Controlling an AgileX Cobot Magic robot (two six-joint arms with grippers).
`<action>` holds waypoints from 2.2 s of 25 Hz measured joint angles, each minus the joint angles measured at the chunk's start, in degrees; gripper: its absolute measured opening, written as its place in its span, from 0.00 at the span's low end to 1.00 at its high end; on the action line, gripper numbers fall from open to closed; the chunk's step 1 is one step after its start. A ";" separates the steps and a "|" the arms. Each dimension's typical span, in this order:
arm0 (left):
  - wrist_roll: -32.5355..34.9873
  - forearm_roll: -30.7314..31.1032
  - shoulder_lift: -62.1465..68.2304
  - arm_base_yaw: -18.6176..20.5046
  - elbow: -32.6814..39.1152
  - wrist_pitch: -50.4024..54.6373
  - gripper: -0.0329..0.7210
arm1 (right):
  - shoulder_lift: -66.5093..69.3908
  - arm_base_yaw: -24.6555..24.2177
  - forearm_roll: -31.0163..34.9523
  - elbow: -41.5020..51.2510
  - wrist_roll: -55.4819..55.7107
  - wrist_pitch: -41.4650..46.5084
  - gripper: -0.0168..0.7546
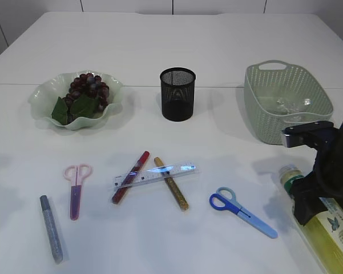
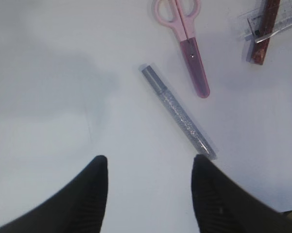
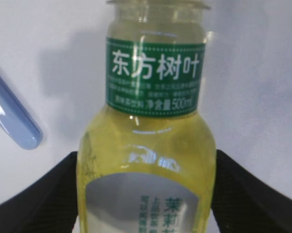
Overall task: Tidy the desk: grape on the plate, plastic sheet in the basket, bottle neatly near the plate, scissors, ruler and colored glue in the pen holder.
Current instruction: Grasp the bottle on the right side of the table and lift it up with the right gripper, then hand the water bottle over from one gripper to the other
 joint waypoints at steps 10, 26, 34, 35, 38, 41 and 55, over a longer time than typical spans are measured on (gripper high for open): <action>0.00 0.00 0.00 0.00 0.00 0.00 0.58 | 1.44 0.00 0.11 -0.38 -0.42 0.11 0.68; 0.00 0.10 0.00 0.00 0.00 -0.37 0.58 | -5.69 0.00 5.61 0.38 -3.89 3.83 0.62; 0.00 0.10 0.00 0.00 0.00 -0.59 0.58 | -18.28 0.00 26.09 0.55 -23.31 6.44 0.62; 0.00 0.10 0.00 0.00 0.00 -0.59 0.58 | -19.29 0.00 28.82 0.55 -26.57 6.93 0.62; 0.00 0.10 0.00 0.00 0.00 -0.89 0.57 | -22.23 0.00 38.41 0.64 -35.29 8.07 0.62; 0.00 0.00 0.00 0.00 0.00 -1.04 0.55 | -23.38 0.00 47.85 0.64 -43.57 9.76 0.62; 0.00 0.00 0.00 0.00 0.00 -1.66 0.52 | -23.68 6.52 81.12 0.64 -73.85 16.04 0.62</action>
